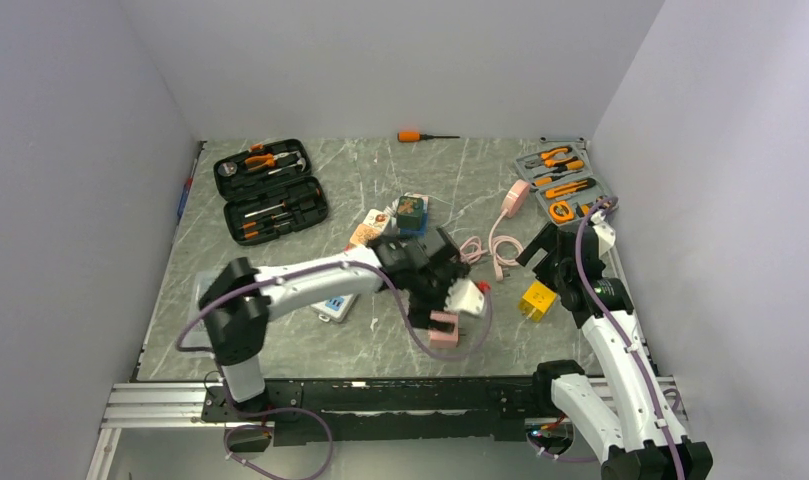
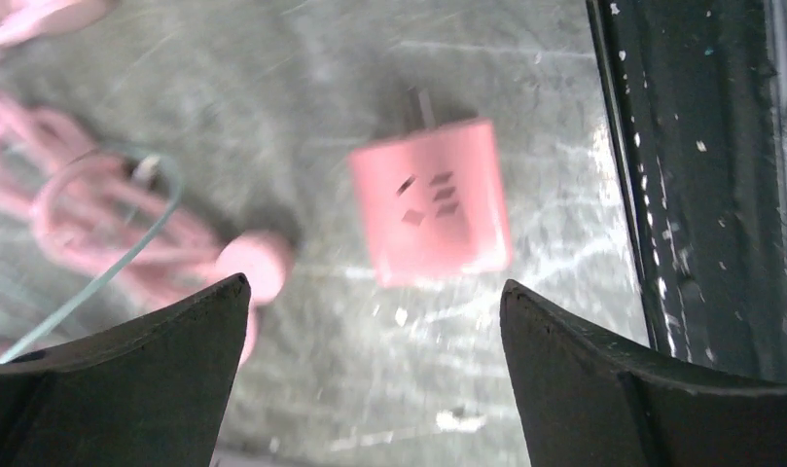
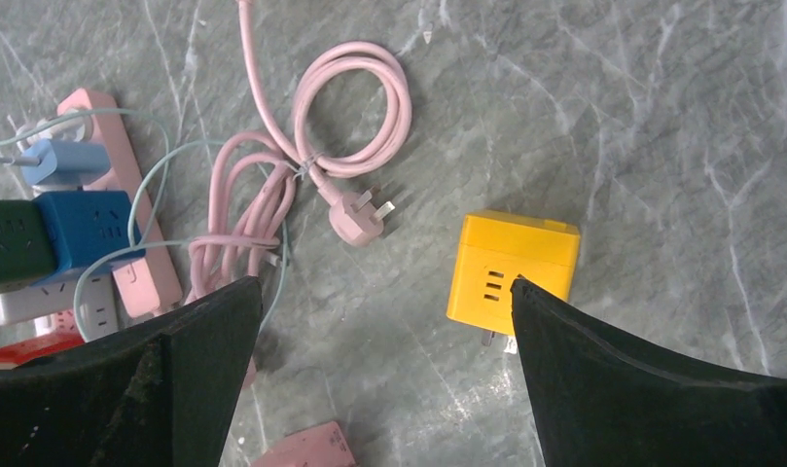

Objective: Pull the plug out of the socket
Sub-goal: Place the socket at the center of the board, then move the socket to the center of the board.

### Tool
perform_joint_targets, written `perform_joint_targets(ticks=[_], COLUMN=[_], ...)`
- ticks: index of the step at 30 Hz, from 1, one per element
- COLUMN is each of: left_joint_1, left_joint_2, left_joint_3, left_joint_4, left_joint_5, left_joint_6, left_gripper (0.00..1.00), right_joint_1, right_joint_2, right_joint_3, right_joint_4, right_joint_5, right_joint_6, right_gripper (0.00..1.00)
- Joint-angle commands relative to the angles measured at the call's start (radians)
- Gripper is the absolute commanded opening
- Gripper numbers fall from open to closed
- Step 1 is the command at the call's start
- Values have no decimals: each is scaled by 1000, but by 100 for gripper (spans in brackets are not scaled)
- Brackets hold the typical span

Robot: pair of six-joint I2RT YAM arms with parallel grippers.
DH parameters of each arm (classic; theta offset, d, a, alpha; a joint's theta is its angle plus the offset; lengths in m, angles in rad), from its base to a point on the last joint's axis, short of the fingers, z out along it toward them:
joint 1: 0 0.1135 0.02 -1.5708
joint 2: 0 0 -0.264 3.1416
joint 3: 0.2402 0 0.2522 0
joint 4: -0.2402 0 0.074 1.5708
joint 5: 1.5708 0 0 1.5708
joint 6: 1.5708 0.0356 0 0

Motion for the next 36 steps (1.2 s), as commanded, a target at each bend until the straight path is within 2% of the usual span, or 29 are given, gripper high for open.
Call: perform_joint_targets(ticks=[1,4,6,10,15,18,22,27,36], left_joint_1=[134,268,356,505,671,712,726,730,729], left_joint_2=[-198,-272,-324,-457,-566,-585,-593,-620,-647], left_joint_3=[170,315,338,238,98,63,47,21,-50], left_joint_4=[-268,-446,-507,-532,-516,-543,-586,-589,-537], left_joint_5=[97,125,142,128,171,152,107,88,90], left_joint_6=[-30,-16,-12,1,-48,-56,-62,-64,-100], left_gripper=[99,99,99,99,99,99,99,99,99], right_joint_1=[32,144,269,544,869,987,1084,1152,1153], right_joint_2=[-13,-9,18,148,425,586,706,774,699], right_joint_3=[24,20,19,62,195,280,314,308,129], right_joint_4=[41,59,82,118,62,-20,-70,-104,-115], right_joint_5=[-63,-51,-10,75,220,308,379,432,470], right_joint_6=[-30,-15,2,0,-9,32,94,152,265], right_gripper=[100,100,100,100,100,100,100,100,98])
